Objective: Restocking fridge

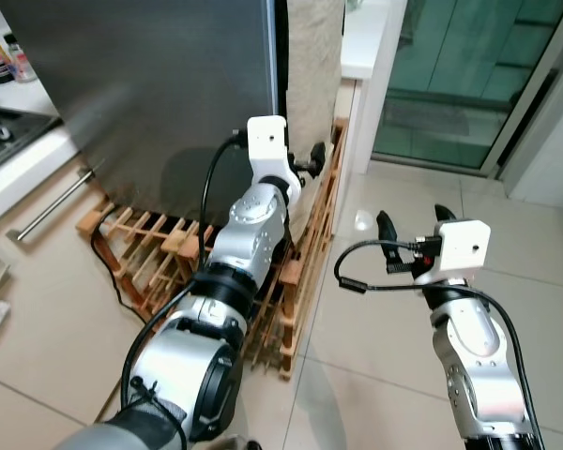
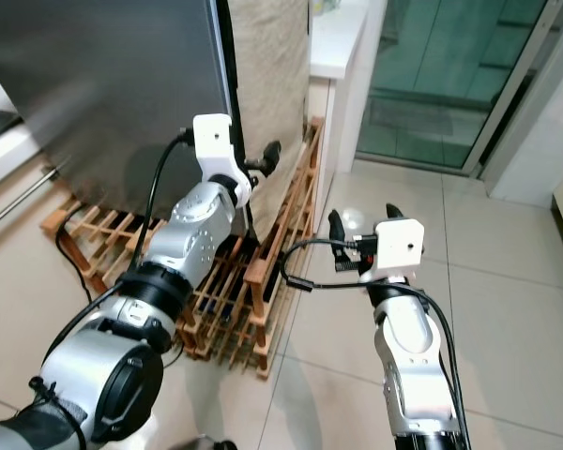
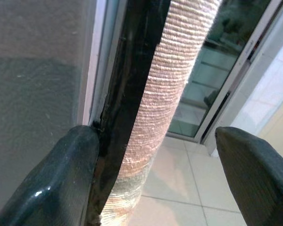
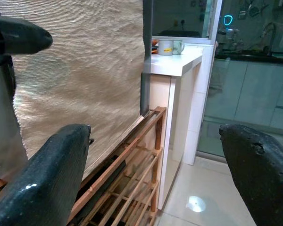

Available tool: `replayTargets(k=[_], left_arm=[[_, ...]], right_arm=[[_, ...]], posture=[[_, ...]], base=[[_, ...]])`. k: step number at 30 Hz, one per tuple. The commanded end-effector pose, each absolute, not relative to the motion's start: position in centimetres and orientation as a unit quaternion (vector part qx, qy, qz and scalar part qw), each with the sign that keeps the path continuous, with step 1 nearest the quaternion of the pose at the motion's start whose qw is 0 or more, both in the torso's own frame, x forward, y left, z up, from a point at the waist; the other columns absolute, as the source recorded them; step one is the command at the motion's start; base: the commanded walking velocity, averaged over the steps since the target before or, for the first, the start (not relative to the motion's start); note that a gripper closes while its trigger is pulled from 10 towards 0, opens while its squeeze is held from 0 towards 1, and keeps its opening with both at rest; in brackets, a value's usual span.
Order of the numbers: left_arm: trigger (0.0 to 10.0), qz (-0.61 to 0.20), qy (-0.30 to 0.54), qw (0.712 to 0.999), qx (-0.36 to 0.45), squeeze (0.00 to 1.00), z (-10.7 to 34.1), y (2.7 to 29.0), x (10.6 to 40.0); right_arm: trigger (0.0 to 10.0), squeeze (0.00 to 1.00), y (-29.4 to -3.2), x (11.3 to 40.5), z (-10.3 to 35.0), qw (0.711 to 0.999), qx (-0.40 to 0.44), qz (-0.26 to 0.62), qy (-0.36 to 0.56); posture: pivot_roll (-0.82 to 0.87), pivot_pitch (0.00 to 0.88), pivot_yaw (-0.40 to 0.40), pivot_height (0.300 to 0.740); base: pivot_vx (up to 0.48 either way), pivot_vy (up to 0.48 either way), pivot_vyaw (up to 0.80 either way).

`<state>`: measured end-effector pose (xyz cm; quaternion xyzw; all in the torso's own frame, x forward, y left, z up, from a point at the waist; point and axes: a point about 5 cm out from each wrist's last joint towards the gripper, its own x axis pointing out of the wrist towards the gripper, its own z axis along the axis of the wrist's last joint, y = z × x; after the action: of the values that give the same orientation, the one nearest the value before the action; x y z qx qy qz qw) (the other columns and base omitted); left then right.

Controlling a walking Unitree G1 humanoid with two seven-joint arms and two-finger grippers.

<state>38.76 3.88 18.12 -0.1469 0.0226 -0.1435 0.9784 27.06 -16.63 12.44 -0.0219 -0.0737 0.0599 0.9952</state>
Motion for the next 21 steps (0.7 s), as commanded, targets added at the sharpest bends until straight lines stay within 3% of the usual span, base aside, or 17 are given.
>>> replayTargets(k=[1,6,11,12,16,17,21], left_arm=[[10.0,-0.168,0.002,0.970,-0.176,0.00,20.2,1.5,38.9],[10.0,-0.226,0.000,0.957,-0.184,0.00,20.4,-0.7,38.2],[10.0,-0.332,-0.003,0.922,-0.200,0.00,20.8,-4.0,36.6],[10.0,-0.376,-0.008,0.903,-0.209,0.00,21.3,-5.6,35.7],[10.0,-0.436,-0.019,0.872,-0.223,0.00,22.1,-7.5,34.4],[10.0,-0.482,-0.031,0.843,-0.236,0.00,22.8,-8.8,33.2],[10.0,-0.556,-0.043,0.791,-0.253,0.00,23.4,-10.5,31.0]], right_arm=[[10.0,0.00,-16.4,27.1,13.1,0.994,-0.018,0.063,-0.084],[10.0,0.00,-16.3,27.1,13.1,0.994,-0.017,0.062,-0.084],[10.0,0.00,-16.2,27.2,13.1,0.994,-0.016,0.064,-0.083],[10.0,0.00,-16.1,27.3,13.1,0.994,-0.016,0.065,-0.083],[10.0,0.00,-16.0,27.3,13.1,0.994,-0.016,0.065,-0.084],[10.0,0.00,-16.0,27.3,13.1,0.994,-0.015,0.064,-0.084],[10.0,0.00,-15.9,27.3,13.1,0.994,-0.014,0.062,-0.084]], posture=[[-0.13,0.000,0.077,0.740],[-0.14,0.000,0.079,0.740],[-0.14,0.000,0.081,0.740],[-0.15,0.000,0.085,0.740],[-0.15,0.000,0.091,0.740],[-0.16,0.000,0.093,0.740],[-0.16,0.000,0.097,0.740]], base=[[0.000,0.000,0.00],[0.000,0.000,0.00],[0.000,0.000,0.00],[0.000,0.000,0.00],[0.000,0.000,0.00],[0.000,0.000,0.00],[0.000,0.000,0.00]])
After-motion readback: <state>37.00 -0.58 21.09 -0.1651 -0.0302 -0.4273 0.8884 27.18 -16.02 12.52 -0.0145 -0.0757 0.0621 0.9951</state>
